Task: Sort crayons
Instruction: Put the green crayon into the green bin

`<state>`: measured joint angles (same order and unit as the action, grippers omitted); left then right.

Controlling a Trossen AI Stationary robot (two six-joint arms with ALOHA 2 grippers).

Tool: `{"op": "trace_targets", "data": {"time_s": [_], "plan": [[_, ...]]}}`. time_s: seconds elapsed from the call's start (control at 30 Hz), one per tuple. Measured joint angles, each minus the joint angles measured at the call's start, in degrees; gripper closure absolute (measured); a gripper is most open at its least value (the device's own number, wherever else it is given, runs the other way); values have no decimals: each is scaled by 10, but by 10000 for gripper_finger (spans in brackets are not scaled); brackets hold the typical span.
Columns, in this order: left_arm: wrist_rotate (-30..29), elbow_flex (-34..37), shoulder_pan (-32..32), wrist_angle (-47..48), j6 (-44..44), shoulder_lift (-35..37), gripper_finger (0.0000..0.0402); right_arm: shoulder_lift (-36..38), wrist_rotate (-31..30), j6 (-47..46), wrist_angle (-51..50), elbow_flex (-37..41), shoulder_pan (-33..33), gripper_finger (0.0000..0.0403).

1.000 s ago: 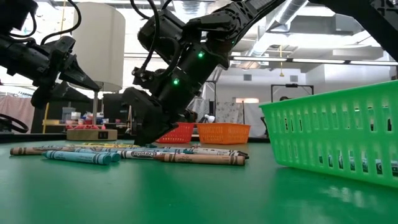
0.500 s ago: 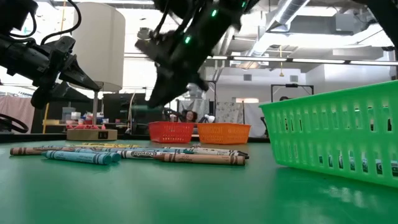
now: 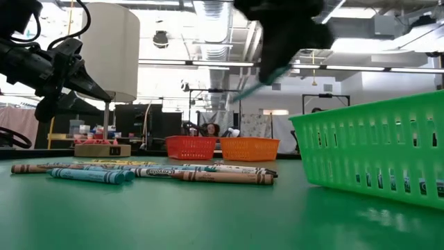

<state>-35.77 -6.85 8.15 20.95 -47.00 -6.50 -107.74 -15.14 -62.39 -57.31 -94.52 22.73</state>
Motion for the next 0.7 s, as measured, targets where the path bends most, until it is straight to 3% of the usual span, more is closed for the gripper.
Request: {"op": "trace_targets", "data": {"time_s": [0.4,0.7], "plan": [[-6,0,0,0,0,0,186,-3,0,-324,-114,1,146,401],[-25,0,0,0,0,0,186,-3,-26,-420,-113,13,194,401]]}}
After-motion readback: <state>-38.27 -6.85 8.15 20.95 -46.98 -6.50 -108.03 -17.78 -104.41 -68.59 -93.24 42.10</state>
